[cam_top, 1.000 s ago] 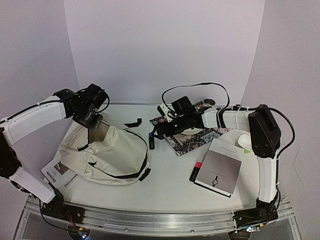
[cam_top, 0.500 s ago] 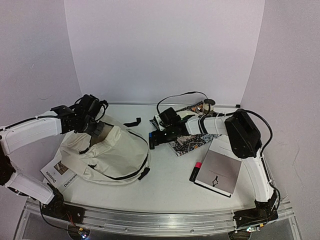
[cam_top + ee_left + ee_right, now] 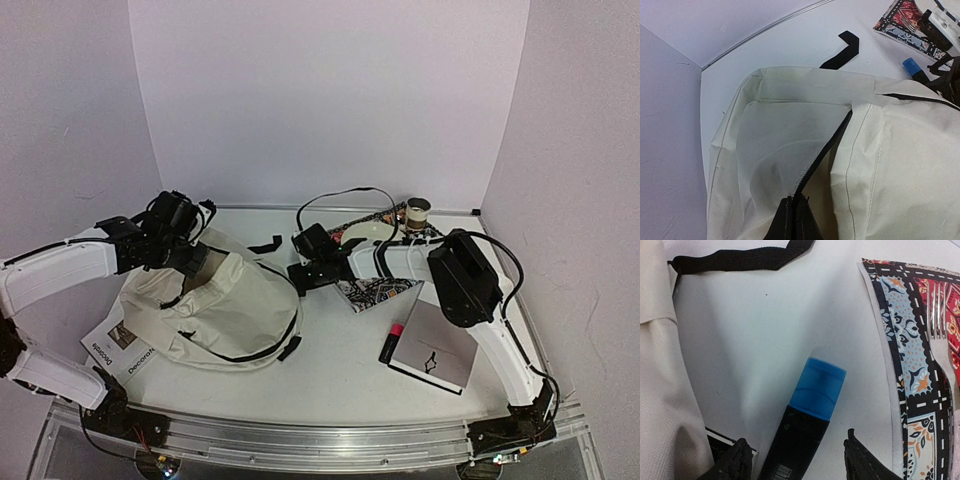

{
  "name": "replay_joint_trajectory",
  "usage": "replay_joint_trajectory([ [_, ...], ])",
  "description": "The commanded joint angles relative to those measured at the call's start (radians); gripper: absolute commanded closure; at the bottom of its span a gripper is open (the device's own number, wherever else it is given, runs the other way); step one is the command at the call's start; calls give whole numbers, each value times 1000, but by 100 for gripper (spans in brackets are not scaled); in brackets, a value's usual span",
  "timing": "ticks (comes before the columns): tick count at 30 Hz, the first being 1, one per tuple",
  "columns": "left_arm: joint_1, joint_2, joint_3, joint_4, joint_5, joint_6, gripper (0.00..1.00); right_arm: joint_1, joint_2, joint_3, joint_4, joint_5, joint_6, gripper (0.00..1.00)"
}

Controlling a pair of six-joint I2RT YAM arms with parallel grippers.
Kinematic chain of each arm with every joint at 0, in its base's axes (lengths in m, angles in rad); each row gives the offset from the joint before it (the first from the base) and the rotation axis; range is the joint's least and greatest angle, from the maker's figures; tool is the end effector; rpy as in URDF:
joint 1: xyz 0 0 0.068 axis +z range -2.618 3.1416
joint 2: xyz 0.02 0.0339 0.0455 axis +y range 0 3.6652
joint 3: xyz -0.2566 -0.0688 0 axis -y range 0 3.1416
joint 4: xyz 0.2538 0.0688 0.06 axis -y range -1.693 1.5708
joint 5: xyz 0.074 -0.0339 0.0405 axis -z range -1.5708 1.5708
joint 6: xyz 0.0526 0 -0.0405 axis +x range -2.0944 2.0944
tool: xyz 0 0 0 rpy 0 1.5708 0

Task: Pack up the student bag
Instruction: Move the glue stick to the center of the board.

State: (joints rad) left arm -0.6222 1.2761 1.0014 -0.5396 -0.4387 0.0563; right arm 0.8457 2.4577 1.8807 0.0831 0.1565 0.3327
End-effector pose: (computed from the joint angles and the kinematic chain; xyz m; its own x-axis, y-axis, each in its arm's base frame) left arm 0.2483 -0.1506 0.2595 -0.5737 0.4741 -0.6679 0.3235 0.8803 0.3470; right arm 0.3876 0.4251 0.1277 -0.5089 -0.0879 -0.8563 -0.5100 0.8321 0.2177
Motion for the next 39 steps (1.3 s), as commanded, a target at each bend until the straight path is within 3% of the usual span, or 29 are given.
replay_joint_trajectory([
  [1, 4, -53, 0, 59, 40, 11, 100, -1, 14, -26, -128, 111, 22, 44],
  [17, 4, -127, 7, 58, 141, 18, 100, 103, -416, -627, -197, 128, 107, 100],
  [23, 4, -112, 13, 57, 202, 25, 100, 159, -570, -776, -252, 73, 170, 100],
  [26, 4, -110, 20, 56, 243, 28, 100, 195, -607, -807, -345, 62, 216, 95],
  [32, 4, -123, 18, 56, 240, 30, 100, 236, -615, -793, -518, 38, 253, 77],
  [39, 3, -92, 17, 50, 237, 31, 100, 236, -541, -678, -577, 70, 192, 52],
])
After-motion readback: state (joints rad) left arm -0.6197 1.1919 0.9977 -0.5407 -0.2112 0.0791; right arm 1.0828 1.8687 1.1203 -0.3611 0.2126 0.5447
